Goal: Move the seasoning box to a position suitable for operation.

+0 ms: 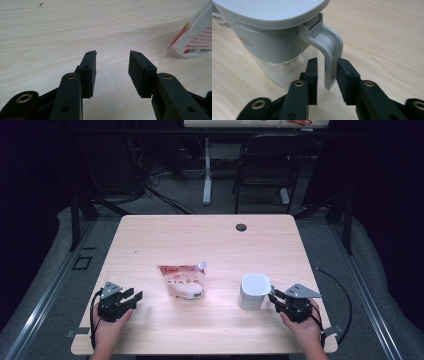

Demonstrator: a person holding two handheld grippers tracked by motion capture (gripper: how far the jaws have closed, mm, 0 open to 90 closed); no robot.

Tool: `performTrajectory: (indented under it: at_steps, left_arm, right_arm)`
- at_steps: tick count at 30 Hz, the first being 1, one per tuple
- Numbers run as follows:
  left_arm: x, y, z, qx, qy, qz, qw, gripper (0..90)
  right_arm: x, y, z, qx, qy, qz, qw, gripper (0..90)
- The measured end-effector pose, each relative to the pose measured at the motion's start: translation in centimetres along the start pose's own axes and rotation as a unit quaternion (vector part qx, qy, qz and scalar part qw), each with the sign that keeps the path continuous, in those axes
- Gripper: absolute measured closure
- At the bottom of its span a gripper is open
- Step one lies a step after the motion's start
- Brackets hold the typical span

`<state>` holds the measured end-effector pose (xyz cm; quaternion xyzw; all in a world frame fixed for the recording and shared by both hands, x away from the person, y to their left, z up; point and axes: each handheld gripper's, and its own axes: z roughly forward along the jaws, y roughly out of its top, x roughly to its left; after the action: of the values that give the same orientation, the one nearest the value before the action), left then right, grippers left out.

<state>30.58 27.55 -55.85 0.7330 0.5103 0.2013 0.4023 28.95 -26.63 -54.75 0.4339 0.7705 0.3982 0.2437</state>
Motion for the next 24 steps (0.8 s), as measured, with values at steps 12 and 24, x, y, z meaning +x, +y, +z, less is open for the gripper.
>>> performTrajectory:
  at_steps: [12, 24]
  left_arm:
    - [0.0, 0.0, 0.1, 0.002, 0.005, 0.0, 1.0, 57.3]
    - [-0.1, 0.0, 0.1, 0.002, 0.004, 0.002, 1.0, 57.2]
  right_arm:
    - [-0.5, 0.2, 0.9, -0.021, -0.021, 0.003, 0.9995, 58.7]
    - [-0.4, 0.4, 1.3, -0.019, -0.006, 0.002, 0.9998, 70.7]
